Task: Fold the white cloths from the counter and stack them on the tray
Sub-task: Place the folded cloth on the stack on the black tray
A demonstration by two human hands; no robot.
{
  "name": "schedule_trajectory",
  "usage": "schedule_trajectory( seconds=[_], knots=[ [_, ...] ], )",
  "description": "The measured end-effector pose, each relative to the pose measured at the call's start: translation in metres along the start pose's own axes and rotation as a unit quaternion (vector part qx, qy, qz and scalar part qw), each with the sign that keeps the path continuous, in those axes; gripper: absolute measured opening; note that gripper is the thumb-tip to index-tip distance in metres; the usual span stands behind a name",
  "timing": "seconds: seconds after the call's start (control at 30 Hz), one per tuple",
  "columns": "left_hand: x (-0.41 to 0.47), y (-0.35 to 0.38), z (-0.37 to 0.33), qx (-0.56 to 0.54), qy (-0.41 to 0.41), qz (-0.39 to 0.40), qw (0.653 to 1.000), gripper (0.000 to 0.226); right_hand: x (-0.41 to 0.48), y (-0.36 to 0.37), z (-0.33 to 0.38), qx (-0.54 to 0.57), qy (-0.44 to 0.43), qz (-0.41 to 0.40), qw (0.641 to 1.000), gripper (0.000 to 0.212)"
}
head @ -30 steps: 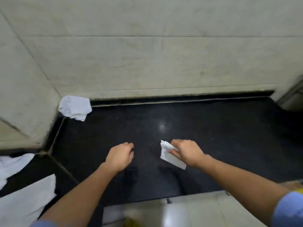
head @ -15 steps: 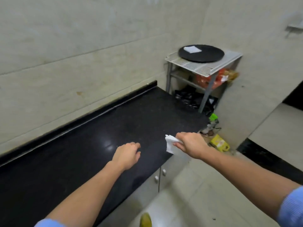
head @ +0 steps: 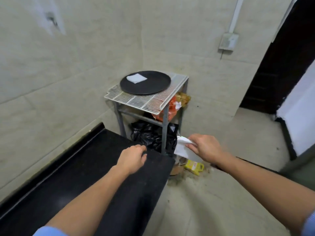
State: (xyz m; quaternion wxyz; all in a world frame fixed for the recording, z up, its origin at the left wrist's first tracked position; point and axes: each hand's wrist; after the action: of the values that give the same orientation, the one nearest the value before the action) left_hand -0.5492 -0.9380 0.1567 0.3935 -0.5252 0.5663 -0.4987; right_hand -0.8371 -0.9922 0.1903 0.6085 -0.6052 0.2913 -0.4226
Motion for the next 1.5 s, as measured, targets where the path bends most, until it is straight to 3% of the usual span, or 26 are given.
schedule_trajectory(
  seconds=[0.3, 0.5, 0.73, 1.07, 1.2, 1.5],
  knots=[
    [0.167, -0.043, 0.004, -0.024, -0.005, -0.065, 0.998, 0.019, 0.13, -0.043, -0.083, 0.04, 0.026, -0.061, 0.997, 0.019],
    [0.269, -0.047, 0.019, -0.004, -0.062, -0.12, 0.991, 0.02, 0.251, -0.056, -0.133, 0.059, -0.059, -0.077, 0.994, 0.022],
    [0.362, -0.043, 0.025, -0.001, -0.202, -0.136, 0.97, 0.016, 0.395, -0.051, -0.172, 0.083, -0.157, -0.066, 0.982, 0.025],
    [0.394, -0.035, 0.072, 0.025, -0.309, -0.126, 0.942, 0.02, 0.533, -0.034, -0.12, 0.093, -0.334, 0.136, 0.928, 0.012],
    [0.408, -0.027, 0.094, 0.025, -0.324, -0.119, 0.938, 0.019, 0.577, 0.002, -0.094, 0.093, -0.343, 0.206, 0.912, 0.016],
    [0.413, 0.002, 0.107, 0.033, -0.319, -0.165, 0.933, 0.023, 0.642, 0.072, -0.073, 0.091, -0.311, 0.2, 0.925, 0.027]
  ],
)
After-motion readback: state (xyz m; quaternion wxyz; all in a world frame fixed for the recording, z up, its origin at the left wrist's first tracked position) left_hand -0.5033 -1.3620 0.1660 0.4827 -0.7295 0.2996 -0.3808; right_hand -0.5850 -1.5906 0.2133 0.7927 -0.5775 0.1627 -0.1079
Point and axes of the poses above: each hand's wrist, its own x-axis towards the middle knuckle, its own y-axis out of the palm, z = x × y
